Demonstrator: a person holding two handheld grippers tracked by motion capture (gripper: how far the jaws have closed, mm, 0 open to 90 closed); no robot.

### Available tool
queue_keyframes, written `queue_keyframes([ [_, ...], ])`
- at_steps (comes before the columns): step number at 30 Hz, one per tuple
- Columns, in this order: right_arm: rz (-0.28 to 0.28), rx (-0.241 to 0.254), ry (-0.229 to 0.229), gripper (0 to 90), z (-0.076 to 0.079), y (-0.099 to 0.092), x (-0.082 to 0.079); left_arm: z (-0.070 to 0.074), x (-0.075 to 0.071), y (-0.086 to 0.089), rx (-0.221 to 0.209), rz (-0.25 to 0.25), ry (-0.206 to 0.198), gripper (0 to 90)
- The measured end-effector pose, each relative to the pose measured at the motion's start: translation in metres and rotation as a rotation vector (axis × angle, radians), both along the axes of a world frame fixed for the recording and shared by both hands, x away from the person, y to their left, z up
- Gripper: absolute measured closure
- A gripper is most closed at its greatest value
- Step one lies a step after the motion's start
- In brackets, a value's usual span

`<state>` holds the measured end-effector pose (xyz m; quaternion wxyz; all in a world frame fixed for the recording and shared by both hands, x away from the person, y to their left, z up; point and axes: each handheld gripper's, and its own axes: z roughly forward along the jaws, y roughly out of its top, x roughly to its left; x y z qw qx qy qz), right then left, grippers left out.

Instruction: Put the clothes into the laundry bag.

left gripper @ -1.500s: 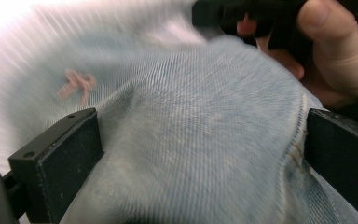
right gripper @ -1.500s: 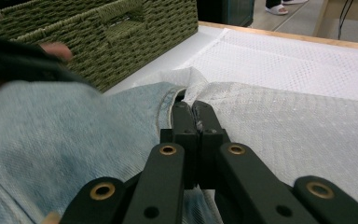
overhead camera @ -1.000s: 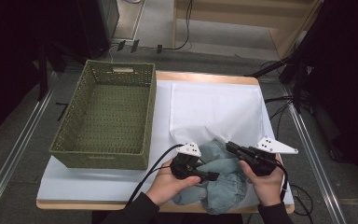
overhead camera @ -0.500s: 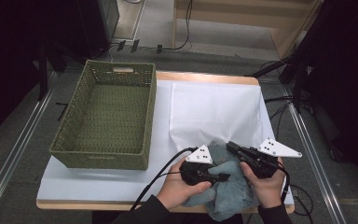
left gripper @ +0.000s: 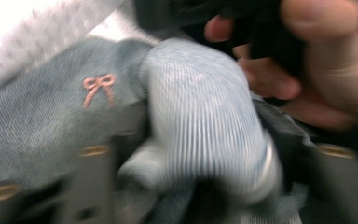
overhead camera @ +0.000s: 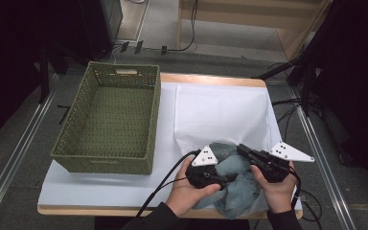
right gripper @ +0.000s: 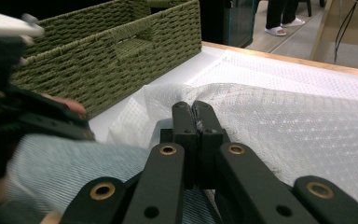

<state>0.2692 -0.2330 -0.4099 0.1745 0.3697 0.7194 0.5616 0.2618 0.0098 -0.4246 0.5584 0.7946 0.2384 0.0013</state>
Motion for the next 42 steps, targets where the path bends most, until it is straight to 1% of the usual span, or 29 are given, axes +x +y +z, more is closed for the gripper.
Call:
queue_keyframes([
  [1,-0.001,0.003,0.003,90.0,0.0,-0.001,0.0,0.004,0.0,0.007,-0.026,-0.015,0.003,22.5],
  [3,-0.005,0.002,0.0,90.0,0.001,-0.003,0.0,0.011,0.001,0.019,-0.038,0.022,-0.015,12.3],
  [4,-0.006,0.0,0.0,90.0,0.001,-0.003,0.0,0.013,0.004,0.024,-0.052,0.038,-0.017,11.5],
  [6,-0.006,0.003,0.001,90.0,0.001,-0.003,0.001,0.015,0.011,0.031,-0.065,0.068,0.014,12.0],
  [8,-0.006,0.0,0.0,90.0,0.001,-0.003,0.001,0.011,0.02,0.033,-0.058,0.079,0.069,10.5],
  [9,-0.006,0.0,0.002,90.0,0.001,-0.002,0.001,0.008,0.022,0.031,-0.03,0.077,0.083,10.4],
  [10,-0.004,-0.001,0.002,90.0,0.001,-0.001,0.001,0.002,0.023,0.024,0.012,0.063,0.116,10.3],
  [12,-0.001,0.0,0.0,90.0,0.001,0.001,0.001,-0.011,0.023,0.012,0.077,0.012,0.176,10.3],
  [14,0.011,-0.001,0.0,90.0,0.002,0.002,0.0,-0.022,0.02,0.001,0.115,-0.055,0.213,10.0],
  [16,0.021,0.002,0.0,90.0,0.002,0.004,0.0,-0.029,0.02,-0.008,0.165,-0.065,0.25,10.4],
  [18,0.042,0.004,0.0,90.0,0.003,0.005,-0.001,-0.032,0.021,-0.012,0.174,-0.083,0.242,17.2],
  [19,0.049,0.006,-0.004,90.0,0.004,0.006,-0.002,-0.031,0.021,-0.014,0.171,-0.093,0.242,24.1],
  [20,0.062,0.01,-0.006,90.0,0.005,0.007,-0.002,-0.03,0.021,-0.014,0.171,-0.102,0.227,31.3],
  [21,0.072,0.015,-0.013,90.0,0.006,0.008,-0.003,-0.028,0.021,-0.014,0.173,-0.102,0.203,42.3],
  [24,0.106,0.025,-0.045,90.0,0.011,0.01,-0.007,-0.022,0.019,-0.013,0.175,-0.085,0.165,63.6],
  [26,0.107,0.022,-0.062,90.0,0.015,0.011,-0.01,-0.019,0.02,-0.009,0.159,-0.058,0.153,68.0],
  [28,0.096,0.019,-0.075,90.0,0.017,0.01,-0.012,-0.013,0.019,-0.005,0.123,-0.008,0.131,69.2],
  [29,0.091,0.017,-0.08,90.0,0.018,0.01,-0.012,-0.007,0.018,-0.002,0.101,0.033,0.089,69.5],
  [31,0.076,0.016,-0.08,90.0,0.018,0.008,-0.013,0.001,0.017,0.003,0.061,0.073,0.052,69.6],
  [32,0.069,0.025,-0.081,90.0,0.018,0.006,-0.013,0.005,0.016,0.005,0.043,0.111,0.021,69.5],
  [34,0.059,0.042,-0.085,90.0,0.019,0.003,-0.013,0.009,0.016,0.006,0.034,0.194,-0.034,69.4],
  [35,0.056,0.046,-0.082,90.0,0.02,0.003,-0.014,0.009,0.016,0.006,0.026,0.224,-0.046,69.3],
  [36,0.053,0.047,-0.083,90.0,0.021,0.003,-0.014,0.008,0.018,0.007,0.019,0.283,-0.057,69.2],
  [37,0.056,0.045,-0.087,90.0,0.021,0.003,-0.014,0.006,0.02,0.006,0.03,0.341,-0.068,68.8],
  [38,0.058,0.043,-0.086,90.0,0.021,0.004,-0.015,0.002,0.025,0.004,0.05,0.394,-0.07,67.6],
  [39,0.056,0.039,-0.086,90.0,0.021,0.004,-0.015,-0.002,0.03,0.003,0.069,0.419,-0.054,64.6],
  [40,0.052,0.034,-0.086,90.0,0.021,0.005,-0.014,-0.01,0.038,0.002,0.086,0.415,0.0,60.5],
  [41,0.048,0.03,-0.076,90.0,0.02,0.004,-0.013,-0.015,0.042,0.003,0.085,0.393,0.036,56.9],
  [42,0.038,0.026,-0.069,90.0,0.018,0.004,-0.012,-0.018,0.042,0.004,0.086,0.368,0.045,52.8],
])
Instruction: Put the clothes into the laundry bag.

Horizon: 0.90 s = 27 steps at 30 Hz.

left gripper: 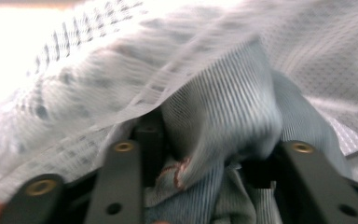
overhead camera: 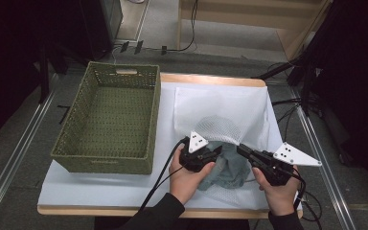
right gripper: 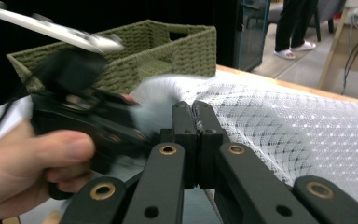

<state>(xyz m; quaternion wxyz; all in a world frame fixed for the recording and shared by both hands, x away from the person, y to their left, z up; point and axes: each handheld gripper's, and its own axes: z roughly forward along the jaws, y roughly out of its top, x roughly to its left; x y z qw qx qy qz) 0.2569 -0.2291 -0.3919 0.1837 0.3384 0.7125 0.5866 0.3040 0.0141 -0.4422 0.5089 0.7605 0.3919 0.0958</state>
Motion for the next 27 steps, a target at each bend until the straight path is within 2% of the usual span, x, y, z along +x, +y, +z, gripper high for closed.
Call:
queue_keyframes([
  [2,-0.013,-0.016,0.008,90.0,-0.004,-0.002,0.002,0.004,-0.008,0.002,0.0,-0.057,-0.01,39.1],
  [4,-0.018,-0.011,0.022,90.0,-0.007,-0.006,0.004,0.01,-0.016,0.003,0.032,-0.107,-0.01,23.5],
  [6,-0.027,-0.005,0.031,90.0,-0.009,-0.01,0.006,0.014,-0.025,0.006,0.077,-0.146,-0.018,19.5],
  [9,-0.031,-0.001,0.037,90.0,-0.01,-0.011,0.008,0.008,-0.031,0.004,0.146,-0.172,-0.003,16.5],
  [12,-0.028,-0.003,0.043,90.0,-0.012,-0.009,0.009,-0.008,-0.036,-0.009,0.298,-0.185,0.006,14.4],
  [14,-0.025,-0.008,0.049,90.0,-0.013,-0.007,0.009,-0.018,-0.036,-0.017,0.397,-0.162,0.016,15.5],
  [15,-0.024,-0.015,0.049,90.0,-0.014,-0.007,0.009,-0.022,-0.035,-0.019,0.423,-0.145,0.002,19.9],
  [16,-0.023,-0.015,0.05,90.0,-0.014,-0.006,0.009,-0.023,-0.034,-0.019,0.424,-0.136,-0.004,26.3],
  [18,-0.022,-0.014,0.053,90.0,-0.014,-0.005,0.008,-0.021,-0.031,-0.017,0.408,-0.105,-0.019,49.3],
  [19,-0.02,-0.014,0.051,90.0,-0.014,-0.005,0.008,-0.019,-0.028,-0.015,0.369,-0.105,-0.005,59.9],
  [20,-0.018,-0.01,0.051,90.0,-0.014,-0.005,0.008,-0.016,-0.026,-0.014,0.345,-0.103,0.01,65.2],
  [21,-0.015,-0.01,0.05,90.0,-0.014,-0.004,0.007,-0.013,-0.025,-0.013,0.318,-0.101,0.007,69.5],
  [23,-0.008,-0.01,0.044,90.0,-0.013,-0.003,0.006,-0.007,-0.025,-0.014,0.258,-0.087,0.004,72.0],
  [25,-0.003,-0.009,0.039,90.0,-0.012,-0.002,0.006,0.0,-0.023,-0.017,0.166,-0.072,0.0,72.6],
  [27,-0.003,-0.004,0.035,90.0,-0.01,0.0,0.004,0.004,-0.02,-0.022,0.098,-0.028,-0.028,72.8],
])
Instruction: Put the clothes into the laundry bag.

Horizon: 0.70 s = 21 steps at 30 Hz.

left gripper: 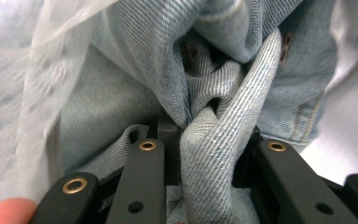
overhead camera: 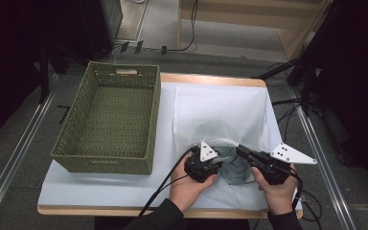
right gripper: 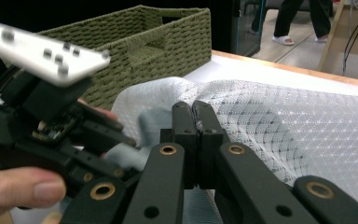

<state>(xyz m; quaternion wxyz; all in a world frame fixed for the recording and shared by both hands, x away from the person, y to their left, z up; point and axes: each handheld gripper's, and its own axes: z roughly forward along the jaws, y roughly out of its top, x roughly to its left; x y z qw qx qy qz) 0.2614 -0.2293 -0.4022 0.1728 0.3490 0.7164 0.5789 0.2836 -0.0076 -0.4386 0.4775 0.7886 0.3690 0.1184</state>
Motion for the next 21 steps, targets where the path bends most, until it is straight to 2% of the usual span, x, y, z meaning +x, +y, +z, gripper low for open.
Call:
queue_keyframes([
  [1,-0.001,0.004,-0.005,90.0,0.001,0.0,0.0,0.001,0.001,-0.001,-0.027,0.021,-0.021,72.8],
  [2,-0.001,0.006,-0.004,90.0,0.001,0.001,-0.001,0.001,0.002,-0.003,-0.064,0.058,-0.064,72.7],
  [3,0.001,0.007,-0.009,90.0,0.001,0.001,-0.001,0.0,0.002,-0.006,-0.08,0.095,-0.108,72.6],
  [5,-0.002,0.004,-0.008,90.0,0.001,0.002,-0.001,-0.005,0.005,-0.009,-0.076,0.162,-0.163,71.5],
  [6,-0.003,0.001,-0.009,90.0,0.0,0.002,-0.001,-0.01,0.011,-0.013,-0.057,0.18,-0.142,69.4],
  [7,-0.012,-0.003,-0.003,90.0,-0.001,0.001,0.0,-0.014,0.016,-0.014,-0.051,0.168,-0.097,64.4],
  [8,-0.018,-0.005,0.001,90.0,-0.002,0.0,0.001,-0.019,0.022,-0.014,-0.062,0.133,-0.027,57.4],
  [9,-0.029,-0.005,0.007,90.0,-0.004,-0.002,0.002,-0.022,0.024,-0.012,-0.076,0.092,0.015,48.6],
  [10,-0.039,-0.007,0.01,90.0,-0.005,-0.005,0.003,-0.023,0.022,-0.01,-0.082,0.055,0.023,42.0],
  [12,-0.051,0.003,0.024,90.0,-0.007,-0.011,0.005,-0.019,0.012,-0.006,-0.06,-0.011,0.007,29.1],
  [13,-0.057,0.003,0.027,90.0,-0.008,-0.013,0.005,-0.017,0.007,-0.004,-0.047,-0.035,0.002,25.3],
  [15,-0.065,0.006,0.03,90.0,-0.009,-0.016,0.006,-0.015,-0.001,0.002,-0.005,-0.06,0.004,23.2],
  [17,-0.069,0.009,0.032,90.0,-0.008,-0.017,0.007,-0.017,-0.005,0.006,0.043,-0.075,0.04,22.1],
  [19,-0.068,0.008,0.031,90.0,-0.008,-0.016,0.008,-0.022,-0.005,0.004,0.122,-0.095,0.084,21.8],
  [21,-0.066,0.006,0.035,90.0,-0.009,-0.014,0.009,-0.032,-0.002,-0.001,0.18,-0.104,0.131,22.2],
])
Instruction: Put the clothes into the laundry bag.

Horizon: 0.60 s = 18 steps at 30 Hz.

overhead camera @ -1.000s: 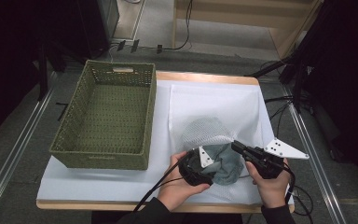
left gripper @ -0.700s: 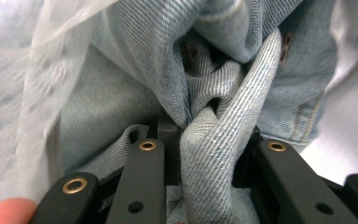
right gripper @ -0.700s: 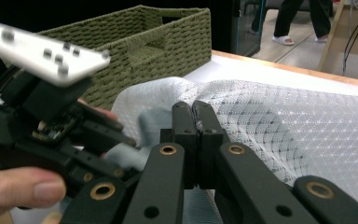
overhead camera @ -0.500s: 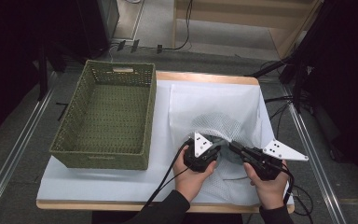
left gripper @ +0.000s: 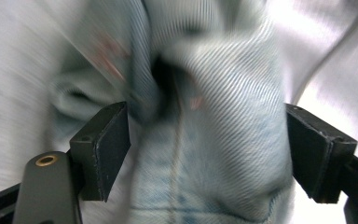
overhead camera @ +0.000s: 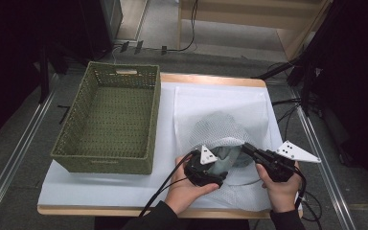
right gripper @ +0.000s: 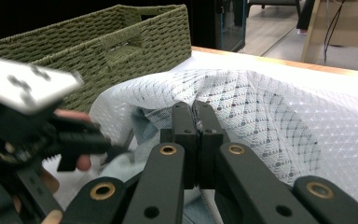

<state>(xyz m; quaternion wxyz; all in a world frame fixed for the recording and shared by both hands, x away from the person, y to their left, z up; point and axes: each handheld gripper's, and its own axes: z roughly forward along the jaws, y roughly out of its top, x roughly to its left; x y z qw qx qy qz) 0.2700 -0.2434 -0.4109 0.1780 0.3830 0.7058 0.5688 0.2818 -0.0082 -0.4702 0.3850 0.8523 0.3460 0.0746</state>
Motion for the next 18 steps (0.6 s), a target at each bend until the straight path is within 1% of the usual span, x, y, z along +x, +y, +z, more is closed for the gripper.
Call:
queue_keyframes([
  [1,0.001,-0.002,0.002,90.0,-0.001,0.001,0.0,-0.002,0.001,-0.002,0.009,0.013,0.005,26.1],
  [2,0.004,-0.005,0.003,90.0,-0.001,0.002,0.0,-0.004,0.003,-0.004,0.006,0.027,0.004,30.1],
  [3,0.008,-0.007,0.001,90.0,-0.002,0.004,0.001,-0.004,0.005,-0.006,0.002,0.044,0.001,37.2],
  [4,0.009,-0.008,0.002,90.0,-0.002,0.005,0.0,-0.003,0.006,-0.008,0.002,0.064,-0.014,46.1],
  [5,0.012,-0.013,0.002,90.0,-0.002,0.006,0.0,-0.002,0.007,-0.01,-0.01,0.075,-0.027,57.7],
  [6,0.012,-0.012,0.004,90.0,-0.002,0.007,-0.001,-0.001,0.009,-0.013,-0.024,0.079,-0.031,66.8],
  [7,0.014,-0.012,0.0,90.0,-0.001,0.007,-0.001,0.0,0.01,-0.016,-0.04,0.069,-0.03,73.6],
  [9,0.016,-0.01,-0.001,90.0,-0.001,0.007,-0.002,0.003,0.015,-0.023,-0.09,0.05,0.003,78.5],
  [10,0.019,-0.008,-0.001,90.0,-0.001,0.007,-0.002,0.006,0.016,-0.025,-0.133,0.047,0.007,79.3],
  [12,0.019,-0.005,-0.005,90.0,0.0,0.008,-0.004,0.014,0.016,-0.029,-0.21,0.091,-0.043,79.9],
  [13,0.02,-0.003,-0.01,90.0,0.0,0.008,-0.004,0.018,0.017,-0.029,-0.258,0.102,-0.064,79.9],
  [14,0.019,-0.001,-0.014,90.0,0.001,0.008,-0.005,0.022,0.016,-0.03,-0.306,0.124,-0.11,79.9],
  [15,0.018,-0.001,-0.018,90.0,0.002,0.007,-0.006,0.025,0.015,-0.031,-0.323,0.154,-0.174,79.9],
  [16,0.017,0.005,-0.021,90.0,0.003,0.007,-0.006,0.026,0.017,-0.032,-0.332,0.178,-0.221,79.8],
  [17,0.015,0.009,-0.024,90.0,0.004,0.007,-0.007,0.026,0.019,-0.035,-0.33,0.217,-0.253,79.6],
  [18,0.01,0.006,-0.024,90.0,0.004,0.006,-0.007,0.023,0.023,-0.037,-0.309,0.259,-0.287,79.4],
])
